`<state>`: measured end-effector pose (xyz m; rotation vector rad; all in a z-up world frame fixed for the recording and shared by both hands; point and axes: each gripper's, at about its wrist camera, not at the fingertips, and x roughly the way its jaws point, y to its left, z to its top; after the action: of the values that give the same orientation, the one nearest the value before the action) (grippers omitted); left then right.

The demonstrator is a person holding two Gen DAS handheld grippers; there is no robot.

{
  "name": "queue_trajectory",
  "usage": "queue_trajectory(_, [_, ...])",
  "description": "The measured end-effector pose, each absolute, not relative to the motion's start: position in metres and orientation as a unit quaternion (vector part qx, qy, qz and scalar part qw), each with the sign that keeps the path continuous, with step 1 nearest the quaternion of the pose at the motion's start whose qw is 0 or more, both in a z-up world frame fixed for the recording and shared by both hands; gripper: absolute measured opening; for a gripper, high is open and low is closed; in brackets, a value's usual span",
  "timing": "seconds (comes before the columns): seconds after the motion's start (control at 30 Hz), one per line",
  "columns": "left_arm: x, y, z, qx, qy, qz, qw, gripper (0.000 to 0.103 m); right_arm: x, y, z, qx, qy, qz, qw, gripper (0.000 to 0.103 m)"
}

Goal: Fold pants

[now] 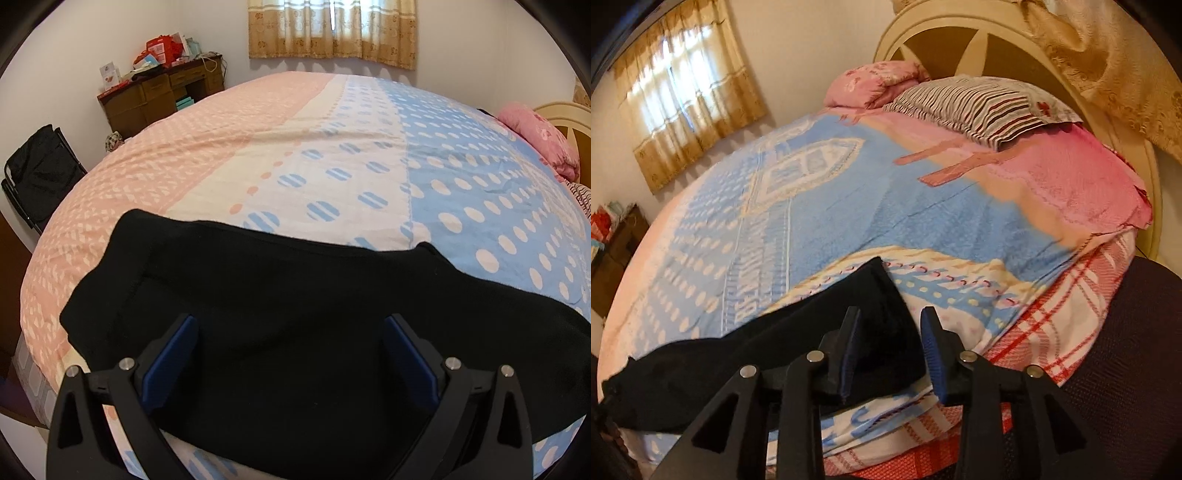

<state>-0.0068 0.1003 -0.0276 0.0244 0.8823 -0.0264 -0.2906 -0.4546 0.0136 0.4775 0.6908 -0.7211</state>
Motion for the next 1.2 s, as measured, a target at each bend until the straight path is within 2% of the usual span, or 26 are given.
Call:
queue_trajectory(0.07, [-0.007,0.100,-0.028,0.011,0.429,-0.013,0.903,0.102,-0.287,-0.451,0.011,0.214,0.329,-0.336,0.856,0.035])
queue_trajectory(0.13, [-0.008,0.100,-0.028,0.014,0.428,-0.012,0.903,0.102,-0.281,-0.444,0.009,0.191,0.341,-0.327,0.860,0.029])
queue_trajectory(0.17, [-0.008,0.100,-0.028,0.015,0.428,-0.011,0.903,0.102,-0.277,-0.441,0.006,0.181,0.357,-0.319,0.859,0.013])
queue_trajectory(0.2, [-0.007,0.100,-0.028,0.015,0.428,-0.011,0.903,0.102,-0.270,-0.438,0.004,0.166,0.382,-0.318,0.852,0.006])
queue_trajectory(0.27, [-0.007,0.100,-0.028,0.013,0.429,-0.011,0.903,0.102,-0.263,-0.433,0.008,0.145,0.392,-0.327,0.848,0.006])
queue_trajectory(0.43, [-0.005,0.101,-0.029,0.010,0.429,-0.014,0.903,0.102,-0.238,-0.432,0.057,0.165,0.336,-0.280,0.884,0.006])
queue_trajectory(0.6, [-0.007,0.104,-0.028,0.000,0.432,-0.012,0.902,0.102,-0.223,-0.432,0.125,0.251,0.204,-0.125,0.938,0.006])
queue_trajectory(0.67, [-0.008,0.105,-0.026,-0.001,0.429,-0.010,0.903,0.102,-0.226,-0.437,0.131,0.279,0.181,-0.101,0.938,0.006])
queue_trajectory(0.77, [-0.010,0.106,-0.021,-0.004,0.424,-0.006,0.906,0.102,-0.225,-0.449,0.101,0.217,0.289,-0.208,0.909,0.006])
queue_trajectory(0.87, [-0.008,0.106,-0.022,-0.005,0.425,-0.008,0.905,0.102,-0.254,-0.469,0.052,0.275,0.344,-0.222,0.870,0.006])
queue_trajectory(1.0, [-0.003,0.100,-0.025,0.003,0.428,-0.011,0.904,0.102,-0.298,-0.486,0.007,0.319,0.365,-0.279,0.829,0.006])
queue_trajectory(1.2, [-0.005,0.080,-0.019,0.020,0.423,-0.036,0.905,0.102,-0.313,-0.482,-0.001,0.318,0.367,-0.290,0.825,0.006])
